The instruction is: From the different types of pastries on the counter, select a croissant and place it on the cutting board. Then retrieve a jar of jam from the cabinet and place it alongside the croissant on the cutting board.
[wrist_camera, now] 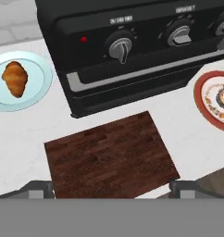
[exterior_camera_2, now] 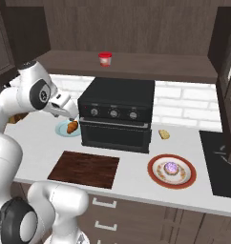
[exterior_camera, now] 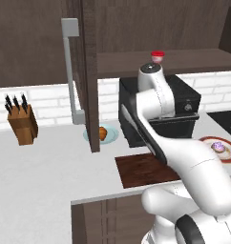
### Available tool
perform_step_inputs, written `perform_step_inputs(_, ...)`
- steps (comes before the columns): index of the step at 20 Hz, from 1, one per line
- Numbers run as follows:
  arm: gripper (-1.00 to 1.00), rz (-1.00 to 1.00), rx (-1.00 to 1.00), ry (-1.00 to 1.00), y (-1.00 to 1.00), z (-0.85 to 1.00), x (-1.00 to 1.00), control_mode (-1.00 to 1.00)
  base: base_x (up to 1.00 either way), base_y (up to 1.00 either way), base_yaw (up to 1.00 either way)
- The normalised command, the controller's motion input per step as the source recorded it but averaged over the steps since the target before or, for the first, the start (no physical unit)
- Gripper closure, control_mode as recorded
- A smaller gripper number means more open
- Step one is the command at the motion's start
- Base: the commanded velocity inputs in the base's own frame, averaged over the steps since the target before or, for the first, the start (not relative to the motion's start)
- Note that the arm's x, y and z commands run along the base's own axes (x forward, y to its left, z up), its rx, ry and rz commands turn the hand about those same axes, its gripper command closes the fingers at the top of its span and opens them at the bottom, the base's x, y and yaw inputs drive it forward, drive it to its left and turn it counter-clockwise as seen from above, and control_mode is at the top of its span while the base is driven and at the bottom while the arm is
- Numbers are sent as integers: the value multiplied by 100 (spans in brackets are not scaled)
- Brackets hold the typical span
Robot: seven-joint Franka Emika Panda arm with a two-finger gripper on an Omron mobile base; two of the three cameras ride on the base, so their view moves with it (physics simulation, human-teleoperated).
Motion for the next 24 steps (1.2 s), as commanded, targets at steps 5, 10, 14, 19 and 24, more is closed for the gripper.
perform_step_inputs(5,-100,-2,0,0,61,-12,-6,-100,0,0,0)
perform_step_inputs(10,-100,0,-2,11,40,0,31,-100,0,0,0)
perform_step_inputs(14,-100,0,-3,17,28,-23,54,-100,0,0,0)
perform_step_inputs(19,-100,0,-3,9,20,-50,43,-100,0,0,0)
perform_step_inputs(24,-100,0,0,-6,8,-85,8,-100,0,0,0)
